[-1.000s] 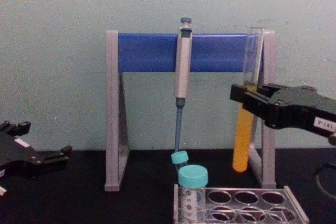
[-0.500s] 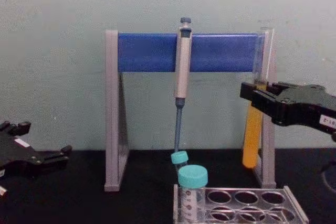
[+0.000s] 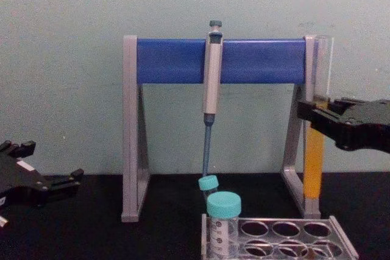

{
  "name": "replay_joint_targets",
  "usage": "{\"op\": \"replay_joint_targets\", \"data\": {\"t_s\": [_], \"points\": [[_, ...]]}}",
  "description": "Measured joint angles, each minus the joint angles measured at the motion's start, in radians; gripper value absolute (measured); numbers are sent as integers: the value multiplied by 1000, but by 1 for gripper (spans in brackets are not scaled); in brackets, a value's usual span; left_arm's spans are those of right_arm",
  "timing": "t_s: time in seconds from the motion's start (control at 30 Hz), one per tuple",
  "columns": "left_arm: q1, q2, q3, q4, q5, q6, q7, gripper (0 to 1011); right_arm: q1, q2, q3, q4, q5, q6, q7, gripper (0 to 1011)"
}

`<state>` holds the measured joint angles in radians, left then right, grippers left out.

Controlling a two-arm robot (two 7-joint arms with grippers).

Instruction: Pick up the test tube from the test tube rack, shake it, then place it back into the test tube rack.

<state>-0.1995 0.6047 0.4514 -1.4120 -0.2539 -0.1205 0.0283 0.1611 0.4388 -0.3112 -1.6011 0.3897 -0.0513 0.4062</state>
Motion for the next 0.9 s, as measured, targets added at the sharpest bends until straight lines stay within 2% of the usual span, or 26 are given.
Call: {"op": "replay_joint_targets", "data": {"t_s": [0.27,0.47,0.63,0.73,0.9], "points": [[0,0,0,0,0,0,0,1001,-44,59,13,-61,-10,26,31,229],[0,0,0,0,0,0,0,1001,-67,102,3,-101,32,55,101,229],[0,0,0,0,0,0,0,1001,-56,102,-22,-95,76,62,143,229],[0,0,0,0,0,0,0,1002,-31,81,-46,-66,104,54,165,229],[0,0,0,0,0,0,0,1002,9,45,-72,-18,124,29,175,229]]}}
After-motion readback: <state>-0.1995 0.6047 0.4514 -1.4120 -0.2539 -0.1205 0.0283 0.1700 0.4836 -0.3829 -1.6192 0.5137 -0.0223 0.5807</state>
